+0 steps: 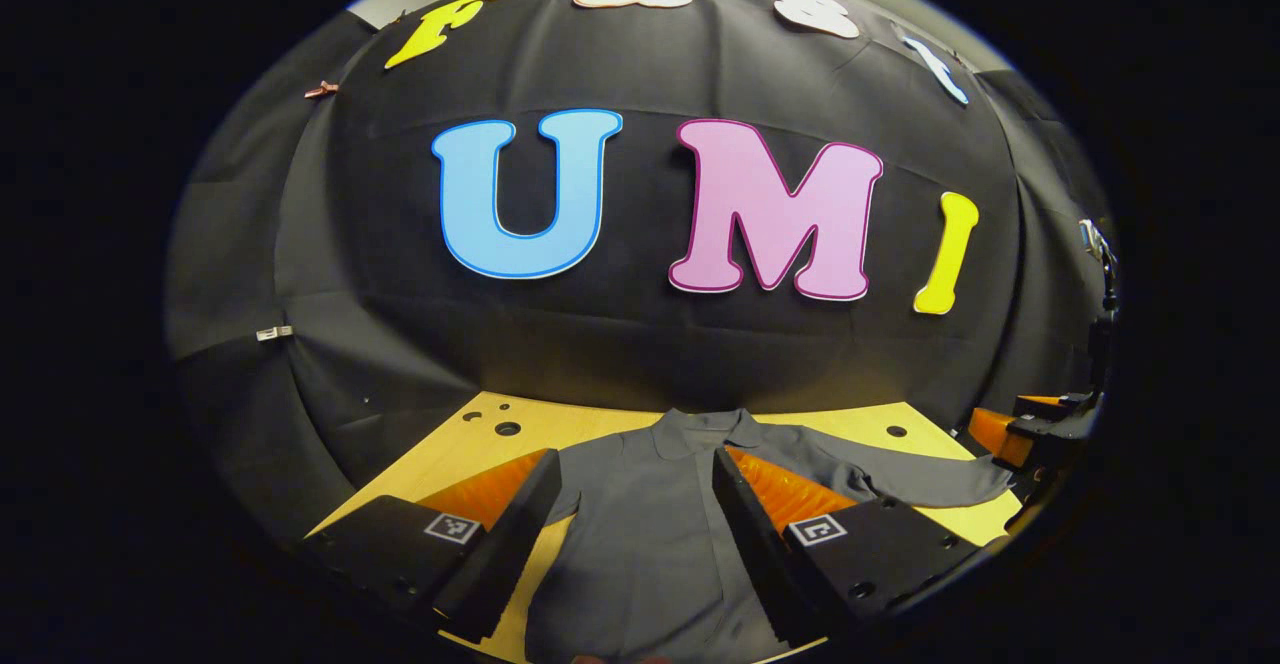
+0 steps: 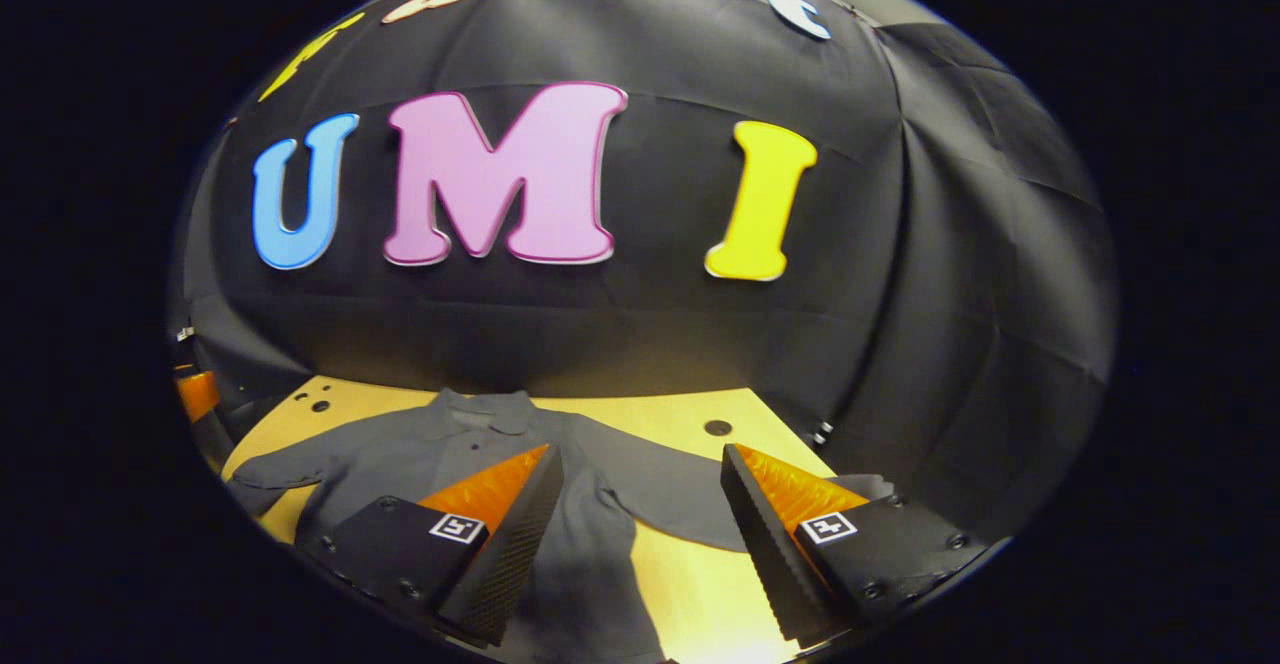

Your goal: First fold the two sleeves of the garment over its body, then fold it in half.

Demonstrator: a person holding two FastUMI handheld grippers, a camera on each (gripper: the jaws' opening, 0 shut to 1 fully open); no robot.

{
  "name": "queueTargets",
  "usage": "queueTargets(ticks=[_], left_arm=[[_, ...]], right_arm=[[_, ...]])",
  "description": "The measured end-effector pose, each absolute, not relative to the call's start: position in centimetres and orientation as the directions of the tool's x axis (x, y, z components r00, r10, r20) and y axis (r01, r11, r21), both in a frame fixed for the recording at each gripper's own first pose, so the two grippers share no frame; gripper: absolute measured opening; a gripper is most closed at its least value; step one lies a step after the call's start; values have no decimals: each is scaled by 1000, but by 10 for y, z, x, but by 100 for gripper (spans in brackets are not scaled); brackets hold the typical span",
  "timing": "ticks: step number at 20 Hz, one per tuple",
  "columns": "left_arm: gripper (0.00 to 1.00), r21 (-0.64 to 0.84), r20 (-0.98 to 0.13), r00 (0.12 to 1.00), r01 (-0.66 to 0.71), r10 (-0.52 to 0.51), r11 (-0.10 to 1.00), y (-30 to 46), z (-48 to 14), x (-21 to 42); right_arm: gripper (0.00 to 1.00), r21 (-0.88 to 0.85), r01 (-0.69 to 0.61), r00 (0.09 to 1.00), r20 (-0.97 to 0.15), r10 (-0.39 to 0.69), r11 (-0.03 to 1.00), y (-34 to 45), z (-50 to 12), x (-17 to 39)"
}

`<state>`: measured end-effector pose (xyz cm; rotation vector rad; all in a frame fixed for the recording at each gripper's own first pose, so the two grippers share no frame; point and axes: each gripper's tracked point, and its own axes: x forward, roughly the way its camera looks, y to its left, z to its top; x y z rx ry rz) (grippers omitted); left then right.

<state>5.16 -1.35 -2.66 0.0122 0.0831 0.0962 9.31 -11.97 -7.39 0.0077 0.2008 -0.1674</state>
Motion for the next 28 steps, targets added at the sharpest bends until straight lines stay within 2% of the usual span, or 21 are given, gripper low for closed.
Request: queueTargets(ticks=[7, 14, 22, 28], left_arm=[[96, 28, -115, 986, -117, 119, 993, -13, -37, 59], [96, 22, -188, 957, -220, 221, 975, 31, -59, 69], [96, 50, -227, 896, -380, 381, 923, 92, -71, 69], [96, 48, -298, 851, -439, 432, 897, 104, -94, 54]], right_arm=[[98, -8, 321, 891, -336, -305, 947, -214, -126, 100], [98, -6, 469, 791, -442, -423, 883, -303, -173, 101], [98, 43, 589, 668, -589, -456, 807, -376, -235, 118], [98, 39, 656, 583, -660, -474, 753, -421, -275, 133]])
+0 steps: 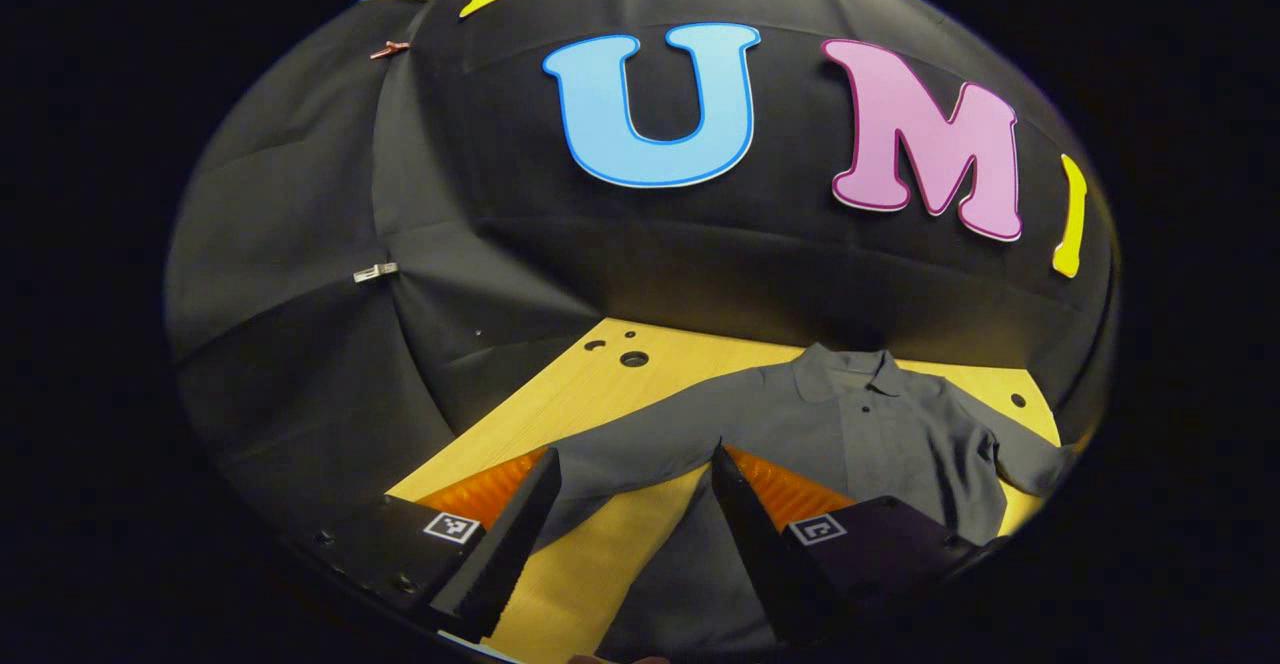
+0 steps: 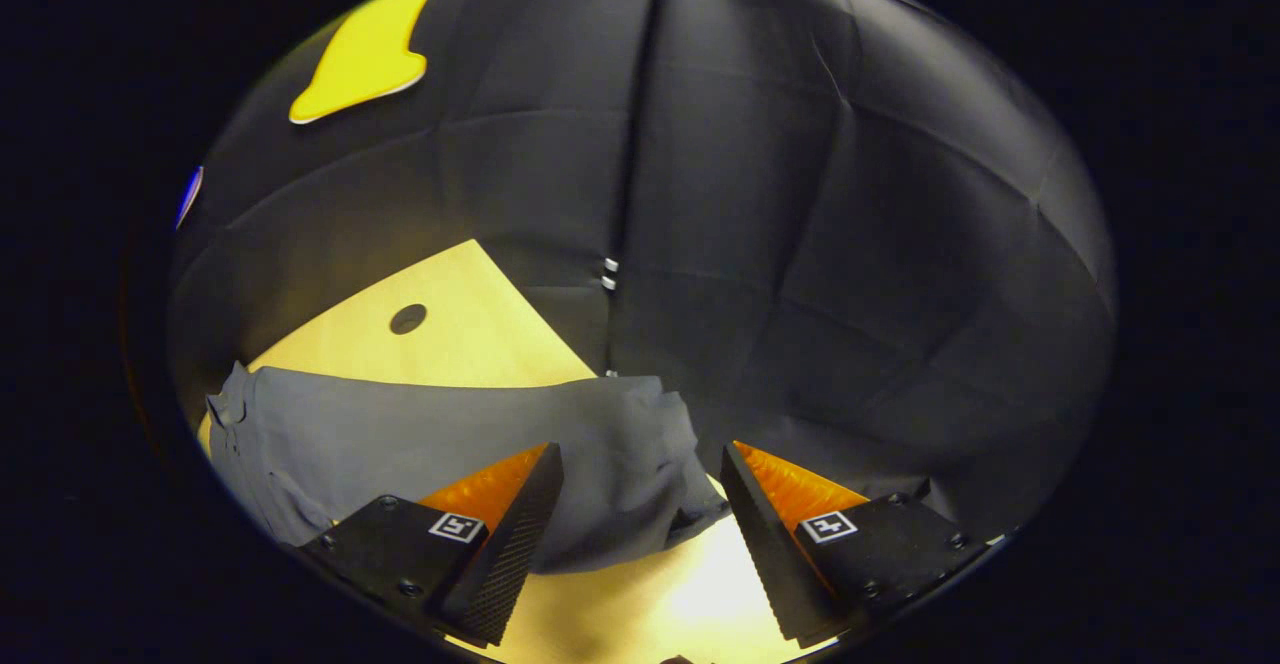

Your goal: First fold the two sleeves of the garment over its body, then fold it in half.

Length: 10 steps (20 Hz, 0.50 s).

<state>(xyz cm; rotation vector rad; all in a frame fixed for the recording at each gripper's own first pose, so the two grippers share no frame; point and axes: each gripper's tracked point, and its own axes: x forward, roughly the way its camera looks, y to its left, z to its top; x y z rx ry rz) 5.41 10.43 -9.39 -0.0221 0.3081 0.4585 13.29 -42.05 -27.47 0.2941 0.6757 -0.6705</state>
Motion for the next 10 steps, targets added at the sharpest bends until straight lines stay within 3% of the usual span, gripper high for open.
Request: queueTargets(ticks=[10], left_arm=[[96, 12, -360, 843, -424, 399, 906, 86, -110, 55]], right_arm=[[99, 29, 647, 506, -764, -401, 762, -412, -341, 139]])
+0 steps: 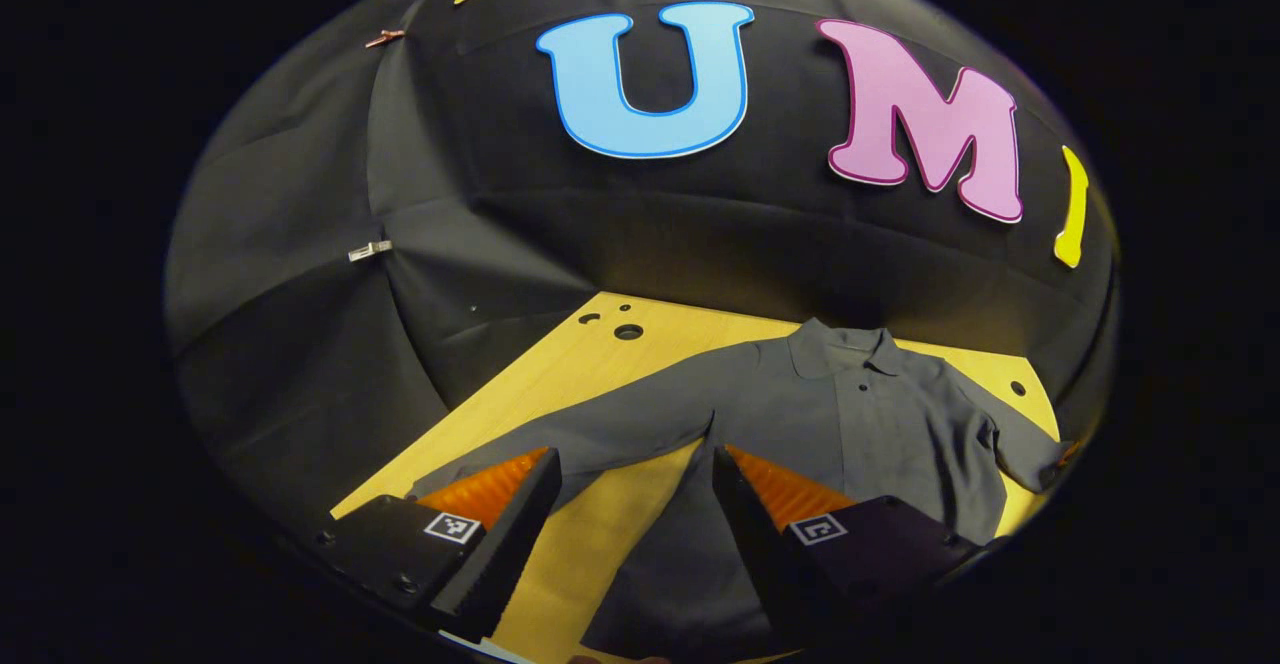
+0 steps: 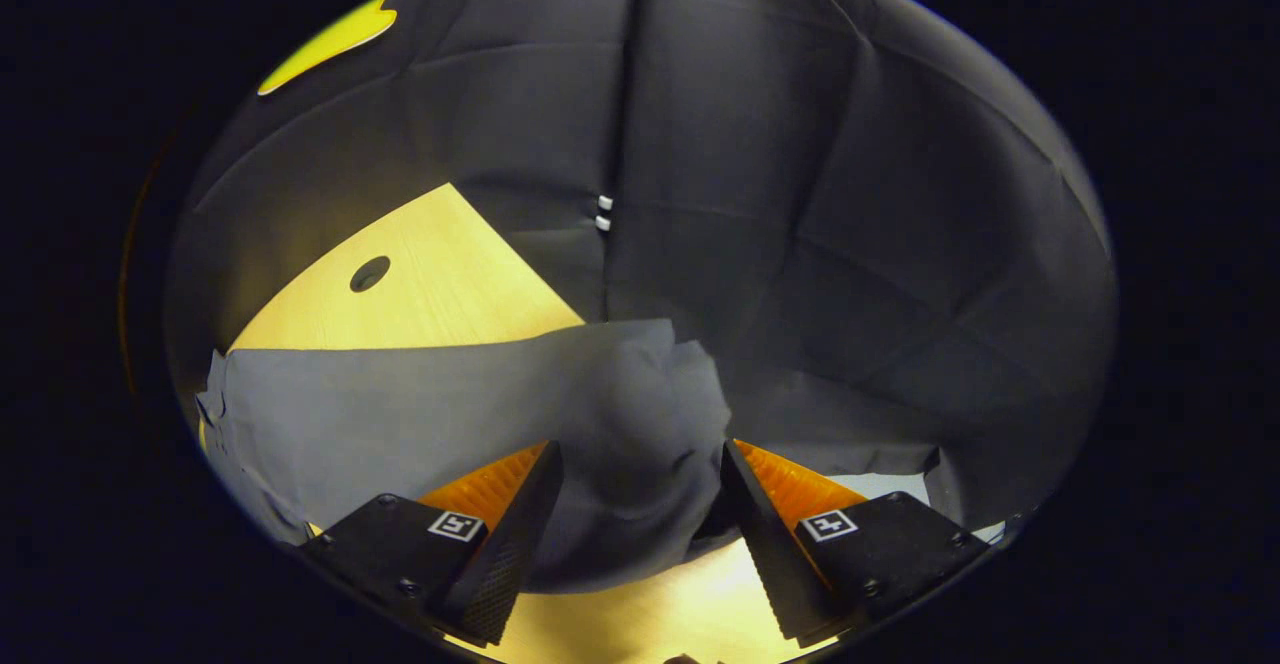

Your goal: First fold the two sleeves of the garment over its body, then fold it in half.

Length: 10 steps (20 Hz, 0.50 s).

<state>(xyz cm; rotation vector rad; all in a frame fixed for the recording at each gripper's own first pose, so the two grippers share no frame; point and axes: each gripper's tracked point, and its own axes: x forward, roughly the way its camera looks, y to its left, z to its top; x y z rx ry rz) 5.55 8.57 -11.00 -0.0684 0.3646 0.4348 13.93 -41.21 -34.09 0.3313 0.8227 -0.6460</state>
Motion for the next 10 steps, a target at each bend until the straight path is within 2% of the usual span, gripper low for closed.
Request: queueTargets(ticks=[3, 4, 6, 8, 10], left_arm=[[96, -3, -367, 846, -416, 386, 909, 79, -112, 53], [100, -5, -365, 848, -414, 384, 910, 78, -111, 53], [96, -8, -361, 851, -412, 381, 911, 77, -110, 53], [96, -15, -363, 850, -415, 382, 910, 78, -111, 54], [96, -30, -369, 850, -415, 376, 909, 76, -113, 51]], right_arm=[[97, 45, 641, 514, -766, -386, 766, -405, -344, 143], [97, 67, 650, 518, -768, -376, 757, -402, -342, 141], [90, 74, 654, 518, -769, -374, 753, -401, -339, 141], [75, 79, 626, 539, -763, -357, 776, -394, -344, 148], [45, 72, 599, 556, -754, -349, 798, -387, -340, 148]])
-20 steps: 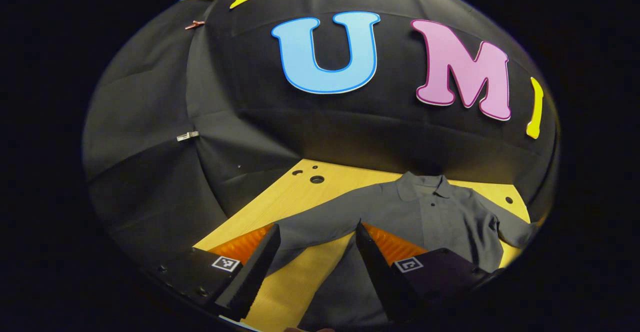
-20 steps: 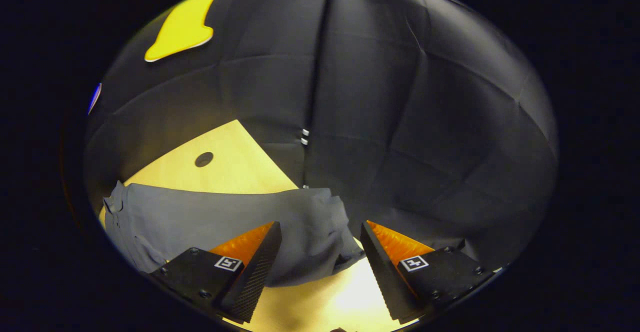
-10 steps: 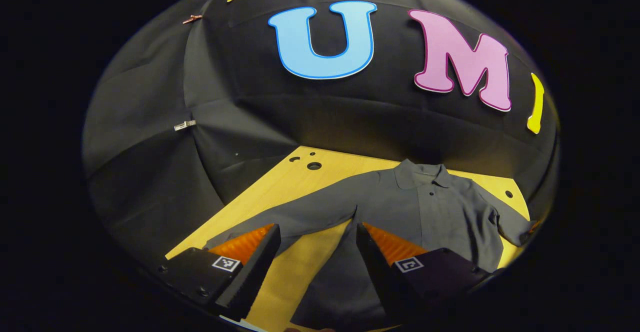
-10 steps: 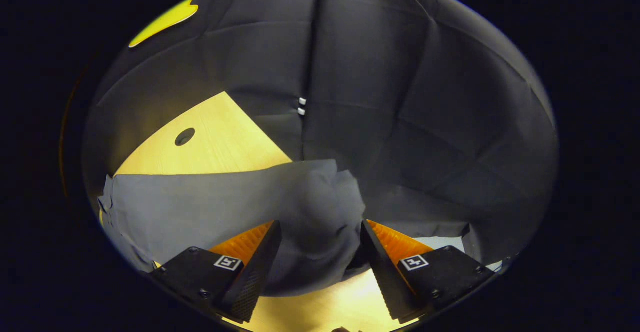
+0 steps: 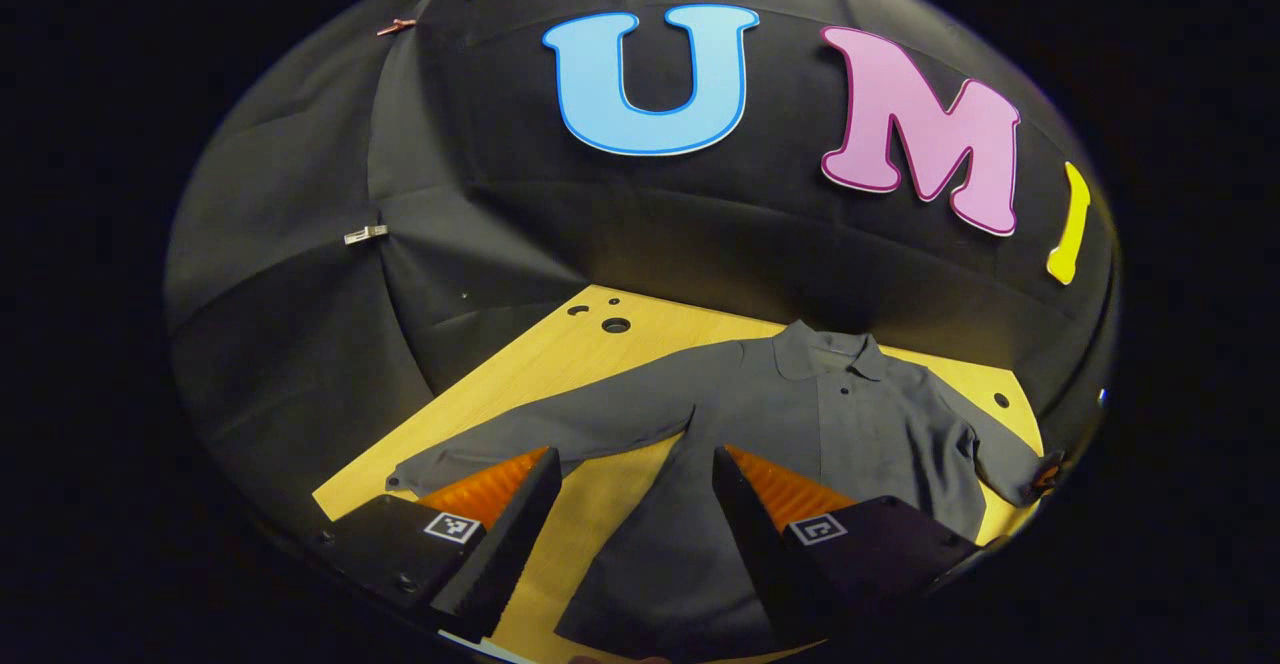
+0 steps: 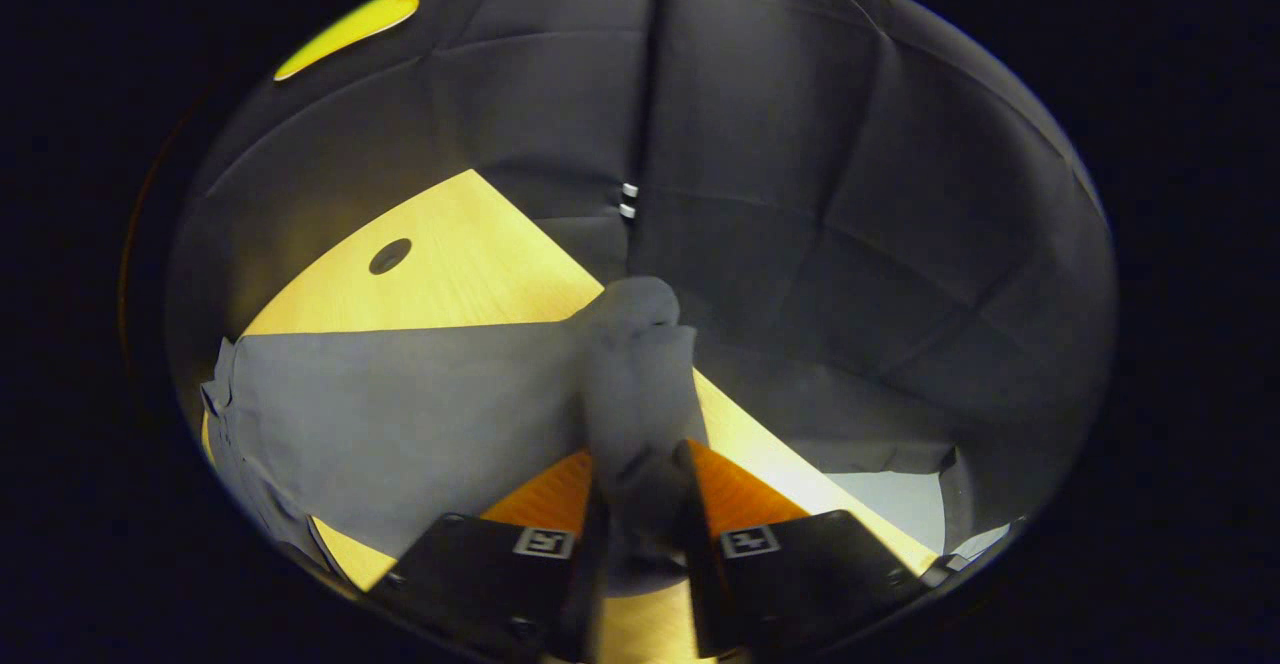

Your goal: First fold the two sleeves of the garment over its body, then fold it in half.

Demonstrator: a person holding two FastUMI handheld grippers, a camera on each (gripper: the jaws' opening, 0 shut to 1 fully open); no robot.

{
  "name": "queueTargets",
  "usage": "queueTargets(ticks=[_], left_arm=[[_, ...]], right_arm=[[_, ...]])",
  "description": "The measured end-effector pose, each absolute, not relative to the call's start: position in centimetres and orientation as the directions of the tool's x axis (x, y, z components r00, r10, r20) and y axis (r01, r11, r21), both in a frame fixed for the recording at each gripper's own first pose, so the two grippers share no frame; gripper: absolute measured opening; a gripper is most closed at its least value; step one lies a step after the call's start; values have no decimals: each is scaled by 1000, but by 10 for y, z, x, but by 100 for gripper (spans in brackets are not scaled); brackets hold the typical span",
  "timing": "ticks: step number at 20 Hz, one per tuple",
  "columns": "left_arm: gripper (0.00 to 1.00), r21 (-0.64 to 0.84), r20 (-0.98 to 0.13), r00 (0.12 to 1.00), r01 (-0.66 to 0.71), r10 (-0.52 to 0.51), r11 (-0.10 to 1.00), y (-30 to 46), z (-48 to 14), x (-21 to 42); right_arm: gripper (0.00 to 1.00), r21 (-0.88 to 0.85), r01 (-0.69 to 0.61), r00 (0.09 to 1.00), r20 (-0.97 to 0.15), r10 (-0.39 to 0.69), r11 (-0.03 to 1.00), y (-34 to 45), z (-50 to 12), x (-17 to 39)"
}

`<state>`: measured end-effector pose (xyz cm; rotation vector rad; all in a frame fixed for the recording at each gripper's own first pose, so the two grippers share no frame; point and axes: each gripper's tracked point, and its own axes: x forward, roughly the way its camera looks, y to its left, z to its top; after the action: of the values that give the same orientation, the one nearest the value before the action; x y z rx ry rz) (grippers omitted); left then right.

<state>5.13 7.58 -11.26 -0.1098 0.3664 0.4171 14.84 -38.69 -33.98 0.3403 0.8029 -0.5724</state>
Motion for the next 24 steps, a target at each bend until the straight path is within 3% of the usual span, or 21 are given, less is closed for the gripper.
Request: queueTargets(ticks=[2, 4, 14, 24], left_arm=[[96, -32, -371, 850, -414, 374, 910, 76, -113, 50], [96, -29, -367, 848, -422, 383, 906, 79, -112, 45], [96, -61, -344, 856, -431, 387, 900, 96, -102, 27], [96, -90, -342, 855, -443, 390, 892, 118, -96, -3]], right_arm=[[18, 75, 579, 571, -748, -338, 812, -381, -341, 153], [6, 145, 572, 591, -755, -283, 807, -369, -340, 158], [6, 139, 456, 715, -645, -270, 879, -330, -260, 179], [6, 153, 176, 838, -542, -66, 972, -162, -145, 235]])
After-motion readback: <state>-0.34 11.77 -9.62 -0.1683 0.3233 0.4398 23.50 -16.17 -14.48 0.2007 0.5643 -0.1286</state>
